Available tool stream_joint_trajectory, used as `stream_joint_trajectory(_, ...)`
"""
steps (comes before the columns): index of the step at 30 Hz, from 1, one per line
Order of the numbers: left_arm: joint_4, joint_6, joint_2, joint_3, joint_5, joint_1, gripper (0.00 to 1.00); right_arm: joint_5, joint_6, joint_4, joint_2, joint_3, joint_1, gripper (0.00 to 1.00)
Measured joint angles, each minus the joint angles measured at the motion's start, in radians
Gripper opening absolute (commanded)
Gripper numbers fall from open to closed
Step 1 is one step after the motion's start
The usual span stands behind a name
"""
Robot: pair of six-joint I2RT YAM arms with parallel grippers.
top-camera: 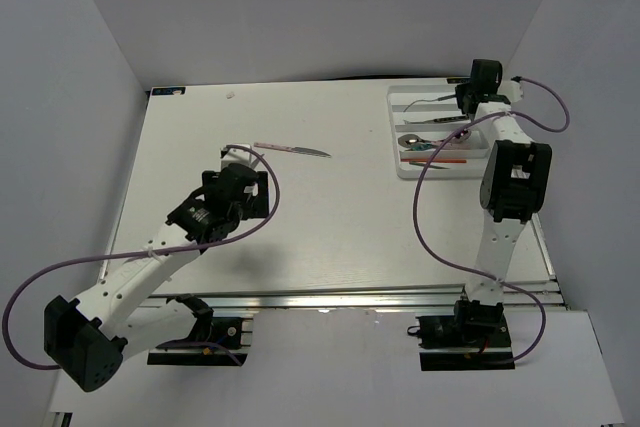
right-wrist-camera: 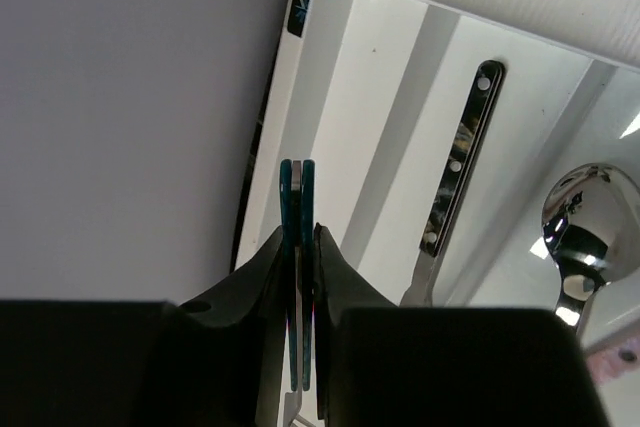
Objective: Sort the eating utensils into containers
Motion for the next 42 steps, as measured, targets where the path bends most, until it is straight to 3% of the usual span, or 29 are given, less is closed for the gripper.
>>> stream_joint_trajectory(7, 0.018, 0.002, -0.035, -0.022, 0.036, 0.000, 0.98, -0.024, -0.053, -0.005, 0.153, 0.130, 0.002, 0.00)
stream_joint_trajectory(8, 0.021, 0.002, -0.038, -0.022, 0.039, 0.000, 0.98, -0.031, -0.058, -0.003, 0.159, 0.132, 0.002, 0.14)
stream_joint_trajectory(11, 0.034, 0.002, -0.039, -0.022, 0.045, 0.000, 0.98, -0.042, -0.073, -0.002, 0.161, 0.128, -0.001, 0.44)
stream_joint_trajectory(13, 0.037, 0.002, -0.038, -0.022, 0.048, 0.000, 0.98, -0.043, -0.078, 0.005, 0.161, 0.128, -0.003, 0.54)
stream_joint_trajectory(16, 0.036, 0.002, -0.037, -0.022, 0.049, 0.000, 0.98, -0.049, -0.092, 0.003, 0.161, 0.128, -0.008, 0.60)
stream_joint_trajectory(17, 0.036, 0.002, -0.037, -0.022, 0.048, 0.000, 0.98, -0.048, -0.095, 0.000, 0.161, 0.128, -0.010, 0.69)
stream_joint_trajectory(18, 0.036, 0.002, -0.037, -0.022, 0.047, 0.000, 0.98, -0.048, -0.099, 0.000, 0.161, 0.128, -0.012, 0.85)
stream_joint_trajectory(19, 0.035, 0.002, -0.037, -0.022, 0.047, 0.000, 0.98, -0.045, -0.100, -0.002, 0.161, 0.128, -0.014, 0.89)
stream_joint_trajectory(26, 0.010, -0.042, -0.001, 0.004, -0.006, 0.005, 0.98, -0.021, -0.175, -0.081, 0.108, 0.137, -0.026, 0.89)
stream_joint_trajectory(30, -0.010, -0.061, 0.140, 0.106, -0.003, 0.063, 0.98, -0.006, -0.298, -0.177, 0.024, 0.209, -0.016, 0.89)
stream_joint_trajectory(33, -0.017, -0.043, 0.265, 0.208, 0.073, 0.162, 0.98, -0.008, -0.454, -0.220, -0.122, 0.188, 0.027, 0.89)
stream_joint_trajectory(38, -0.025, 0.018, 0.514, 0.377, 0.258, 0.355, 0.98, -0.307, -0.658, -0.150, -0.562, -0.199, 0.148, 0.89)
stream_joint_trajectory(42, -0.047, 0.045, 0.726, 0.484, 0.341, 0.393, 0.98, -0.504, -0.745, -0.132, -0.752, -0.439, 0.198, 0.89)
